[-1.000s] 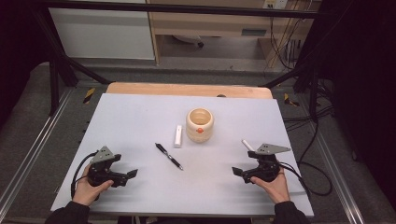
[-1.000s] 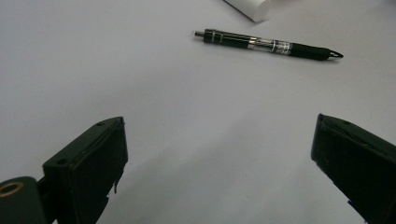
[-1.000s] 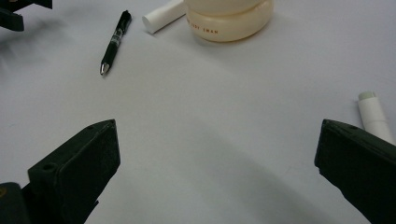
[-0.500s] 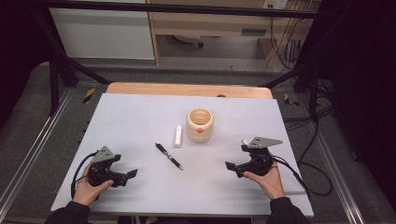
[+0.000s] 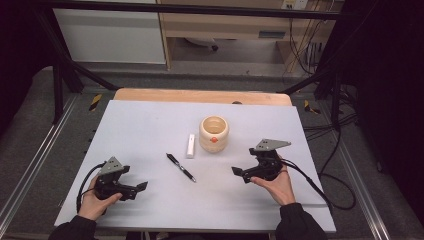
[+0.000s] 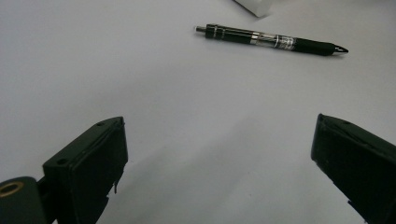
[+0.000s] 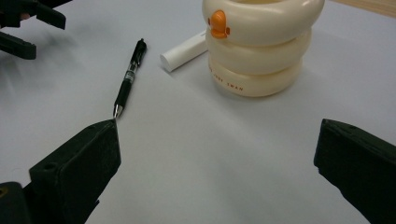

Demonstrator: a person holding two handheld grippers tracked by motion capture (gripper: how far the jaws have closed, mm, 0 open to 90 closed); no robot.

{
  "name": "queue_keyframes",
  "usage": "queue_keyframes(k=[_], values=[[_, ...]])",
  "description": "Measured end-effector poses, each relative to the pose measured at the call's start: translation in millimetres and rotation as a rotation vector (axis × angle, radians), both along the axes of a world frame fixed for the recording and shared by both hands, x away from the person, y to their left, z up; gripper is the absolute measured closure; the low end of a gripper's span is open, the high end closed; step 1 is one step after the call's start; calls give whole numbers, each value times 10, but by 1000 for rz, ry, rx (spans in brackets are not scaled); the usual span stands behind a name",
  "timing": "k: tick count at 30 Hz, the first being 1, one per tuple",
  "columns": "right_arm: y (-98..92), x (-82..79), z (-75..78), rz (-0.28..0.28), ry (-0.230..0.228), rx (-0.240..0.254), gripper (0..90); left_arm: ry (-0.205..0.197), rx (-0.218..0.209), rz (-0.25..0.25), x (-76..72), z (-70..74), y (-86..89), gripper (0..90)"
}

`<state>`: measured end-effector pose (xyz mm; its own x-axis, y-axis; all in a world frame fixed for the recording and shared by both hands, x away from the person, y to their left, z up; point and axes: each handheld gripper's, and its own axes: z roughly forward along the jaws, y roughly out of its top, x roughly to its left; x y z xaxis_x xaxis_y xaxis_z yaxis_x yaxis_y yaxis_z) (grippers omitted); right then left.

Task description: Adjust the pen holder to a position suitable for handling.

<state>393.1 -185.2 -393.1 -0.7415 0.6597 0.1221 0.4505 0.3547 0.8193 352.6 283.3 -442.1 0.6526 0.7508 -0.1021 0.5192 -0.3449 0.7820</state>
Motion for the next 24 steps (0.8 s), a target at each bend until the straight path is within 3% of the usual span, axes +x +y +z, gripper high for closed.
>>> queue_keyframes(k=[9, 24], values=[[188, 113, 99, 20, -11, -7, 17, 3, 3, -1, 1, -9, -14, 38], [612, 446, 314, 32, -44, -35, 50, 3, 4, -1, 2, -11, -11, 38]])
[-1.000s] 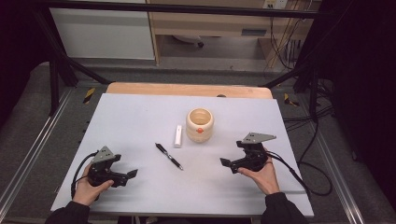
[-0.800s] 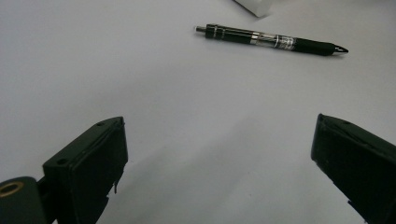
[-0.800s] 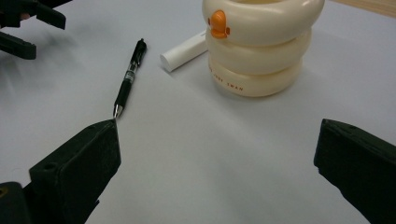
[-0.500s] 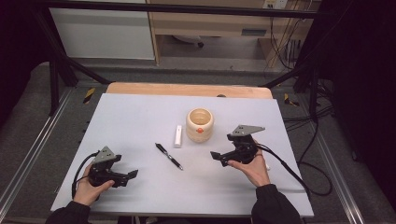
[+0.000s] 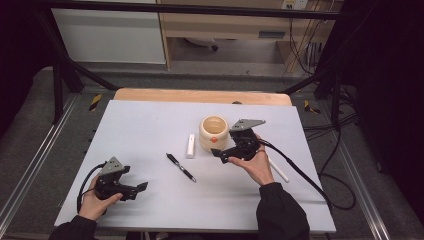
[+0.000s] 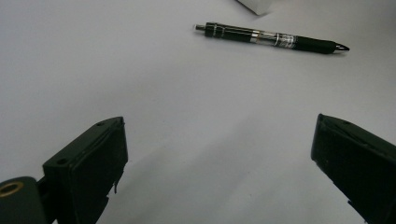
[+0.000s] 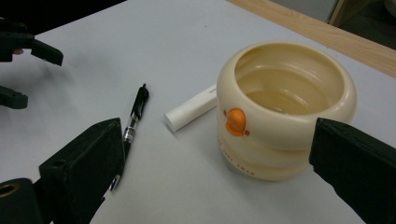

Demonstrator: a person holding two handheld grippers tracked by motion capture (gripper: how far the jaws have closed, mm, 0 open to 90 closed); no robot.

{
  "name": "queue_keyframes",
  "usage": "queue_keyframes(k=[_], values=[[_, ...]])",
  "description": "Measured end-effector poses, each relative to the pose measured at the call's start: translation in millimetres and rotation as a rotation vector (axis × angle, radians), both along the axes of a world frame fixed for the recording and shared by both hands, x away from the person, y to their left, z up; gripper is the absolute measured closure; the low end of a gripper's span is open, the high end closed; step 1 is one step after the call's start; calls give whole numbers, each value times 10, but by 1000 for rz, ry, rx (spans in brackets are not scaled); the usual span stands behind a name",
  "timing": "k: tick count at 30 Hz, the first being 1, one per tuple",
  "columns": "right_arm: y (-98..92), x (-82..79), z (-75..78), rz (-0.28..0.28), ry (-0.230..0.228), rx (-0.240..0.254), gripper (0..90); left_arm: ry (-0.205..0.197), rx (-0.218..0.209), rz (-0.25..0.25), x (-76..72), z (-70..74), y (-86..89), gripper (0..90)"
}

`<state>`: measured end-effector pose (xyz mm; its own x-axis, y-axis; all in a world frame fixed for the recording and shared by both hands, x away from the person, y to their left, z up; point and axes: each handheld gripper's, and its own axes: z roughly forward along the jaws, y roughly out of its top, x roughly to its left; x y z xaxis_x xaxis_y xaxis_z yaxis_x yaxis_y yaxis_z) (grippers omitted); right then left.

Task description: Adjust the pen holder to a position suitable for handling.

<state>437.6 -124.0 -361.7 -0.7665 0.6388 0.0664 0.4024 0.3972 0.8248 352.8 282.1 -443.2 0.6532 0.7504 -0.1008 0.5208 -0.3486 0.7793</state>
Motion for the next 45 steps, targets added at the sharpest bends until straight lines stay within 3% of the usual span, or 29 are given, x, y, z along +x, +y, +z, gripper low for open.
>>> queue_keyframes(k=[11, 24, 37, 45], values=[[159, 256, 45, 25, -21, -15, 223, 0, 1, -3, 1, -1, -3, 38], [313, 480, -50, 52, -19, -100, 429, 2, 2, -4, 1, -4, -4, 39], [404, 570, -169, 97, 5, -147, 611, 2, 2, -5, 3, -2, -2, 39], [410, 587, -203, 117, 6, -168, 657, 2, 1, -5, 2, -1, -1, 40]])
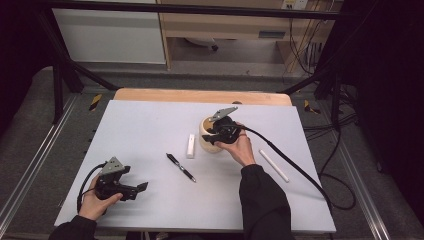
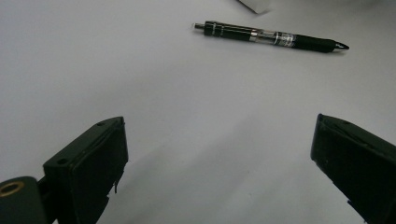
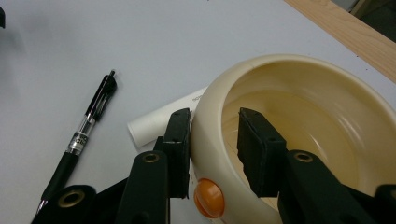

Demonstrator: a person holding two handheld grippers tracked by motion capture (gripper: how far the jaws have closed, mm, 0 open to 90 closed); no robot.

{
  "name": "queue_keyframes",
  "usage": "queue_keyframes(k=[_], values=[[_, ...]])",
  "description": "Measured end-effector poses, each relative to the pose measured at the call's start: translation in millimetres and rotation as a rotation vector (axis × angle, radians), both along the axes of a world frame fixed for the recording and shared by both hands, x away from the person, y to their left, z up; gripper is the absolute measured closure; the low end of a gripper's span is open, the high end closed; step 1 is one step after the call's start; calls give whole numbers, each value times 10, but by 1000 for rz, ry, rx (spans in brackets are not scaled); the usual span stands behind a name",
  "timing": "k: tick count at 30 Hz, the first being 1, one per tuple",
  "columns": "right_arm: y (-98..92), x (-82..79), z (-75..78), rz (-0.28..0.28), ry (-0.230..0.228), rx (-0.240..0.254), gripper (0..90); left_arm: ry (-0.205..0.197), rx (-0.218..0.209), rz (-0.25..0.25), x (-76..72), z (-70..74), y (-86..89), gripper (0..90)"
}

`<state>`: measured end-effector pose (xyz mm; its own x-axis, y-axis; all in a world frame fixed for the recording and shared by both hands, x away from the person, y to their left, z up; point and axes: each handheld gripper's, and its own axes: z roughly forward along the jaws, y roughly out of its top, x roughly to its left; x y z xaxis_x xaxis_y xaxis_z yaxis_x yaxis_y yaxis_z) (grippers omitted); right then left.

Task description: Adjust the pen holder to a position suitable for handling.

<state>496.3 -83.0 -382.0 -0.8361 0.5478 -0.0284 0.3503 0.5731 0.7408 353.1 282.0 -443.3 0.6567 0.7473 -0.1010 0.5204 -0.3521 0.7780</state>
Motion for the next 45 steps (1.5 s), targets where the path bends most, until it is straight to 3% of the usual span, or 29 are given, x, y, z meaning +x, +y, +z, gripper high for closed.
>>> queue_keyframes(k=[10, 21, 30, 45], values=[[-8, -20, 16, 26, 4, -4, 752, 1, 1, -1, 1, -1, -1, 40], [-52, -145, 146, 66, -24, -32, 762, 0, 1, 0, -1, 1, 2, 40], [-53, -354, 236, 110, 7, -35, 770, -1, 2, 0, -1, 0, -2, 40], [38, -500, 126, 156, 95, -64, 775, -2, 3, 0, -3, 1, -2, 40]])
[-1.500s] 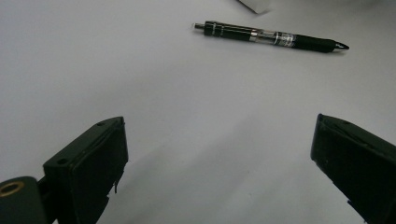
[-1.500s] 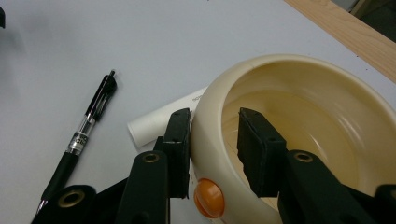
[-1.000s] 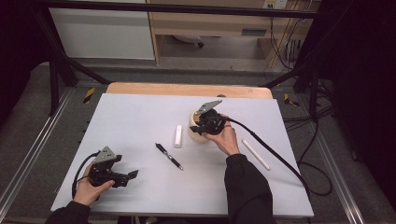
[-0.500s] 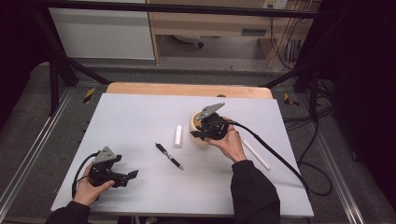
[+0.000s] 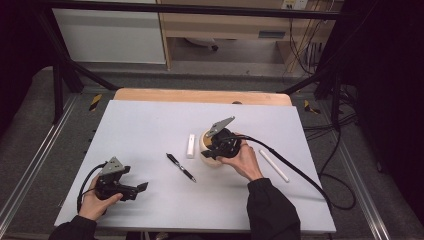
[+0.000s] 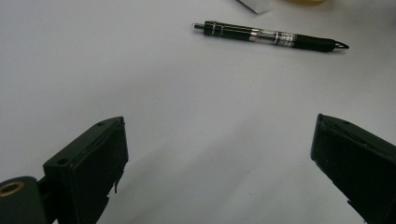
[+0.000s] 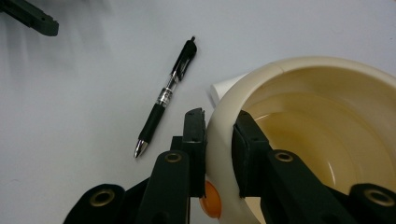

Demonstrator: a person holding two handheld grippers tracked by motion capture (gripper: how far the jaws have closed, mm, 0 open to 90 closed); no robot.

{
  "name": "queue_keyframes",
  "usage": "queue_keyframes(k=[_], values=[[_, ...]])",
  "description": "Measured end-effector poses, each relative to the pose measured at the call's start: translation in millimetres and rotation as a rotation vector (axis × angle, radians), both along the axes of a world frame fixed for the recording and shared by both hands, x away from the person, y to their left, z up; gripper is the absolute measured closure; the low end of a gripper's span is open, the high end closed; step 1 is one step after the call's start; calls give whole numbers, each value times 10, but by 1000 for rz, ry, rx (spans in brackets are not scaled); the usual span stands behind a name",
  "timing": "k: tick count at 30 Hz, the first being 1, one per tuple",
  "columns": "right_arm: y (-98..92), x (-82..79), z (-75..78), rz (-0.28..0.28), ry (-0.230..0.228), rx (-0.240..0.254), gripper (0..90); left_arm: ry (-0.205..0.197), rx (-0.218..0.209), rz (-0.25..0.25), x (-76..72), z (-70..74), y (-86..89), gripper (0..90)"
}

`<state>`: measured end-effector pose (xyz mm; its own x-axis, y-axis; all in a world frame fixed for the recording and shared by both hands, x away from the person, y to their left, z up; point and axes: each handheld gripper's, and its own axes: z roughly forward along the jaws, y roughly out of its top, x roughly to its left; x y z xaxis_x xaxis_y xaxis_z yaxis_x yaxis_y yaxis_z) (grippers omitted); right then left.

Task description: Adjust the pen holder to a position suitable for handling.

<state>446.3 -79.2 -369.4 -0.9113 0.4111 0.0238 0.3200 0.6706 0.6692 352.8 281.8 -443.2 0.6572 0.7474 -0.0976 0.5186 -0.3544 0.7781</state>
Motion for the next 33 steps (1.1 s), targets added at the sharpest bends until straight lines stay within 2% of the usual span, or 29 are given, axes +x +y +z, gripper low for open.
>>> queue_keyframes(k=[11, 16, 18, 20, 23, 25, 26, 31, 33], values=[[-55, -38, -45, 0, 50, 3, 777, 2, 5, -3, 2, -3, -4, 40], [-64, -20, -41, -1, 35, -1, 763, 1, 5, -2, 2, -1, 1, 40], [-67, -19, -41, -8, 4, -8, 749, 1, 6, -2, 1, -1, 0, 40], [-70, -18, -36, -8, 6, -5, 730, 1, 7, -4, 0, 0, -3, 40], [-72, -22, -23, -17, -13, 4, 657, 1, 7, -4, 0, 0, -2, 40], [-86, -28, 2, -33, -26, 18, 566, 1, 6, -3, 0, 0, -1, 40], [-86, -28, 2, -33, -26, 18, 566, 1, 3, -1, -1, 0, -3, 40], [-194, -85, 111, -94, -47, 74, 319, 1, 7, -3, -1, 0, -4, 40], [-246, -108, 135, -114, -50, 93, 280, 1, 7, -2, 0, 0, -3, 40]])
